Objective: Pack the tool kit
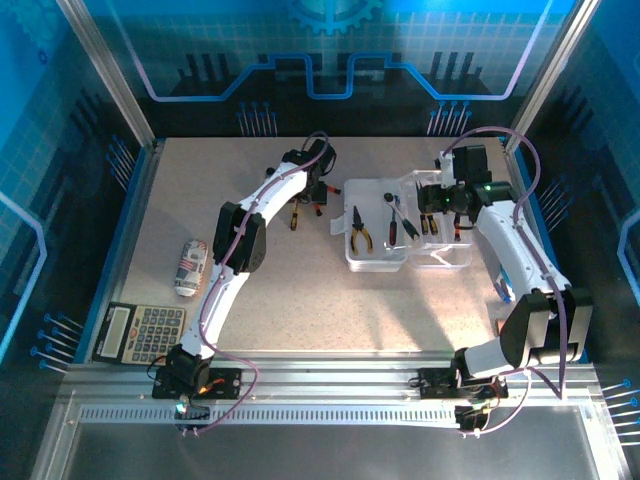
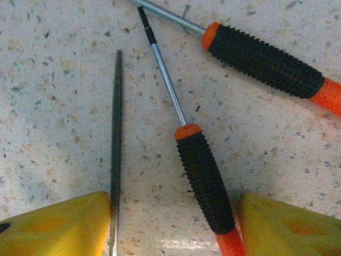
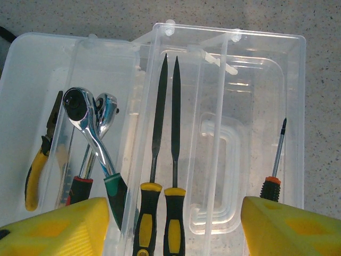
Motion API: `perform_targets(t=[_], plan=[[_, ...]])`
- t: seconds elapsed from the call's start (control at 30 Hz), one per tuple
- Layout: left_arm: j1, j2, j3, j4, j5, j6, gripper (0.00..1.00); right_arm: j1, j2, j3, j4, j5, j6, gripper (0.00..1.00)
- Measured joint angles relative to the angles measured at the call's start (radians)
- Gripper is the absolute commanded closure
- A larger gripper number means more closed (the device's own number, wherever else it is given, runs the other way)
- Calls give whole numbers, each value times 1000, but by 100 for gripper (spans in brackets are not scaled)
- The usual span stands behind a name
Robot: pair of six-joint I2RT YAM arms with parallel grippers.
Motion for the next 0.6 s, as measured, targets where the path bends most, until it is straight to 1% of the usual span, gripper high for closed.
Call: perform_targets(t=[0.1, 0.17, 0.43, 0.6], plan=[[0, -15, -30, 16, 0, 13, 54, 0, -8, -2, 0, 0, 0, 33], [2, -25, -49, 25, 1, 22, 56, 0, -14, -3, 0, -3, 0, 33], [3, -55, -111, 69, 11, 24, 56, 0, -48, -5, -1, -4, 0, 33], [7, -77, -148, 89, 26, 29, 61, 0, -63, -7, -2, -8, 0, 33]])
